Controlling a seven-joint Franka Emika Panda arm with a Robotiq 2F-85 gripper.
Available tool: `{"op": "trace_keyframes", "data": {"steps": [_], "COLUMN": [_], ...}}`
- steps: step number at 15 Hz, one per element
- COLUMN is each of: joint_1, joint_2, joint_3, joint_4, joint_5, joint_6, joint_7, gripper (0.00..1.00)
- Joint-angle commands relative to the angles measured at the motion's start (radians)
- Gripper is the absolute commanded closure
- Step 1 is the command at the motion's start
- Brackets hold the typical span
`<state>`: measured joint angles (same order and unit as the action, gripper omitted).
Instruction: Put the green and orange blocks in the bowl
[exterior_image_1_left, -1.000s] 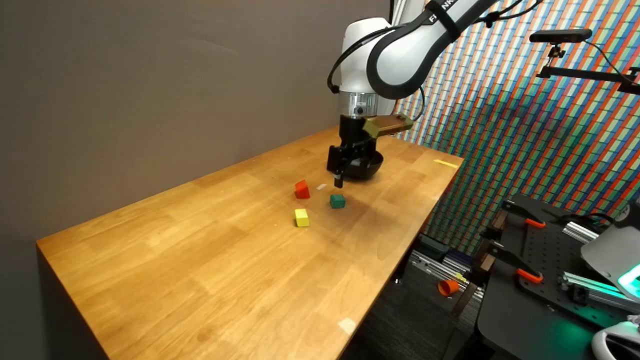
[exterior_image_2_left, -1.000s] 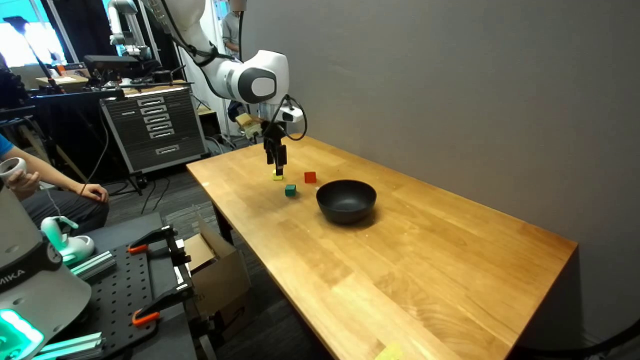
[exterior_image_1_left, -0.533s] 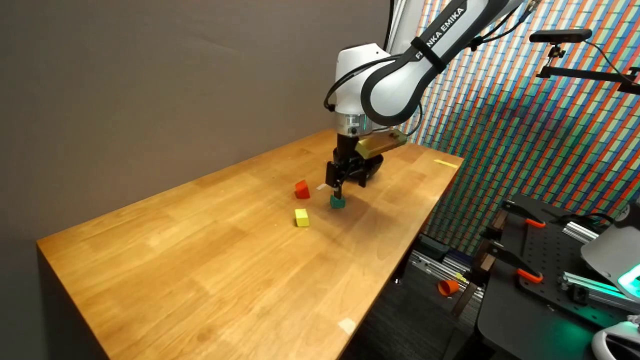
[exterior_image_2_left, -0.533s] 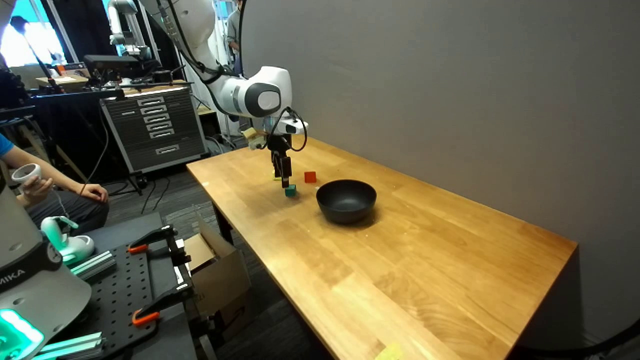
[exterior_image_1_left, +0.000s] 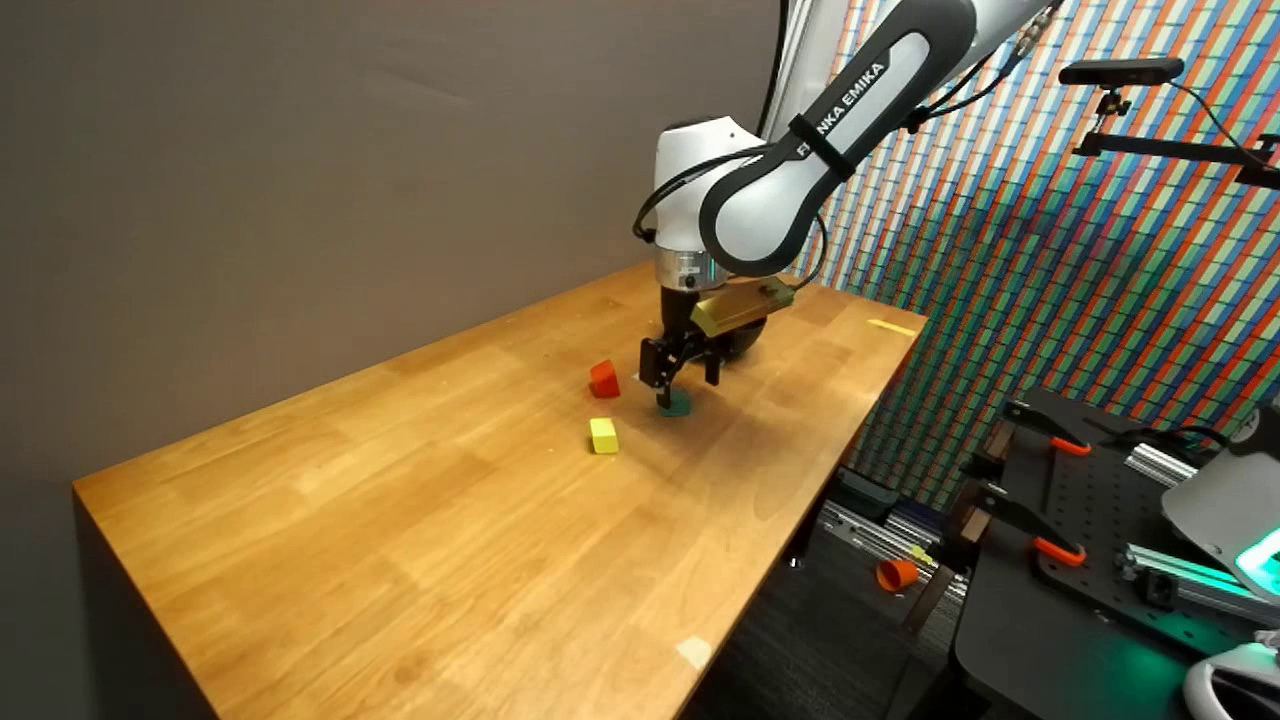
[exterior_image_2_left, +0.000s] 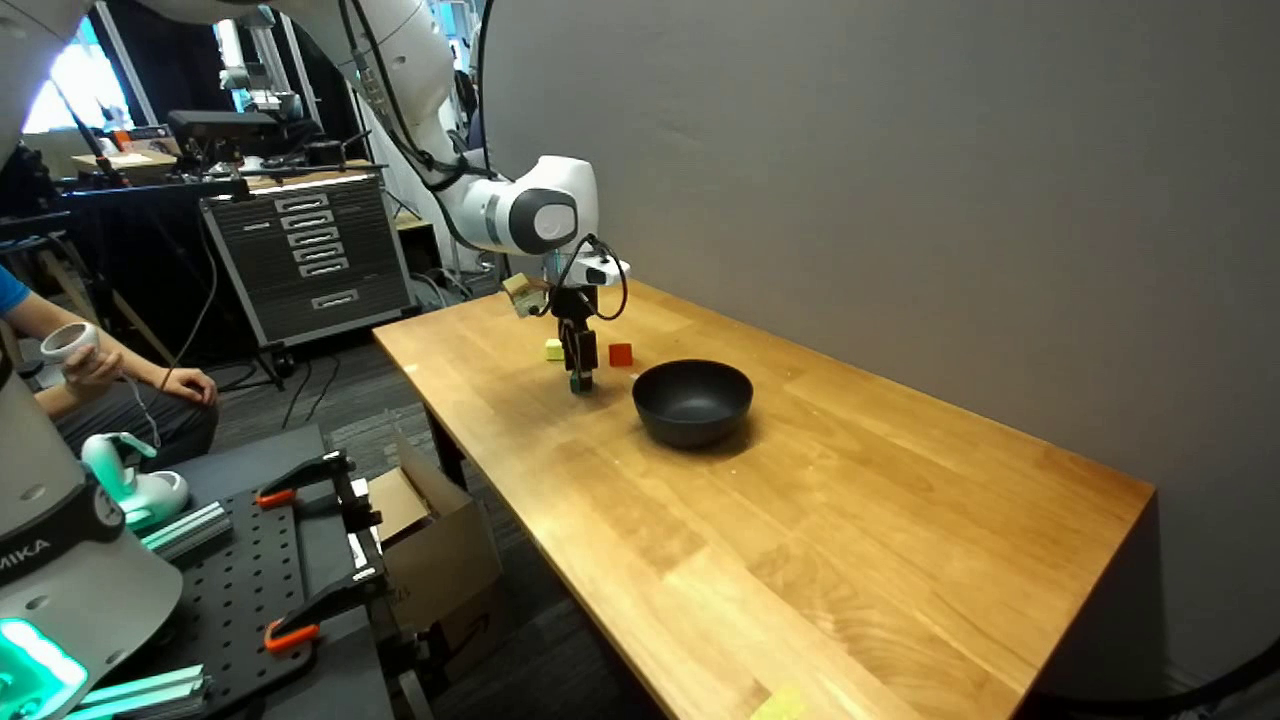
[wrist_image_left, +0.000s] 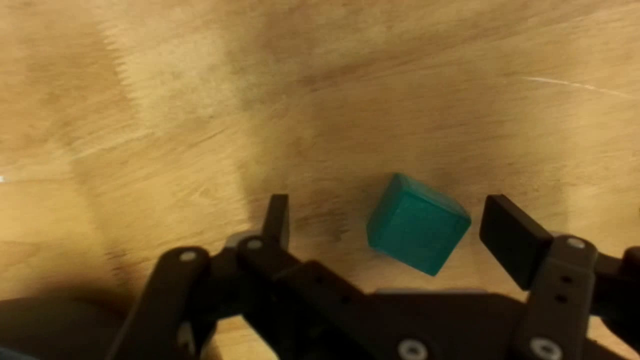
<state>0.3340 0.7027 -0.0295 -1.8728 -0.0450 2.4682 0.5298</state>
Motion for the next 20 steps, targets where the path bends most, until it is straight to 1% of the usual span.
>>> {"op": "trace_keyframes", "data": {"steps": [1,3,4,5,6,7,8,9,10,11,13,15,16,18,20], "joint_1": [0.024,0.021,0.020,0.019,0.020,0.039,0.052,0.060,0.073,0.105,0.140,0.145,0.133,0.089,0.030], "joint_2": [0.047,0.061,0.066,0.066,0.061,0.026,-0.006,-0.058,-0.088,-0.146,-0.211,-0.267,-0.290,-0.315,-0.322], "joint_3": [-0.027,-0.025,-0.023,-0.021,-0.020,-0.038,-0.054,-0.070,-0.089,-0.125,-0.167,-0.182,-0.170,-0.132,-0.098], "joint_4": [0.071,0.085,0.089,0.087,0.084,0.053,0.026,-0.020,-0.039,-0.064,-0.067,-0.049,-0.038,-0.013,-0.002], "joint_5": [-0.022,-0.016,-0.013,-0.008,-0.003,-0.020,-0.033,-0.043,-0.064,-0.116,-0.236,-0.374,-0.430,-0.494,-0.488], "joint_6": [0.002,0.005,0.006,0.005,-0.013,-0.053,-0.080,-0.091,-0.111,-0.145,-0.229,-0.337,-0.385,-0.450,-0.429], "joint_7": [0.021,0.015,0.014,0.015,0.019,0.041,0.065,0.090,0.120,0.167,0.246,0.317,0.342,0.353,0.317], "gripper": [0.34,0.51,0.58,0.67,0.73,0.82,0.85,0.83,0.84,0.85,0.85,0.85,0.85,0.86,0.86]}}
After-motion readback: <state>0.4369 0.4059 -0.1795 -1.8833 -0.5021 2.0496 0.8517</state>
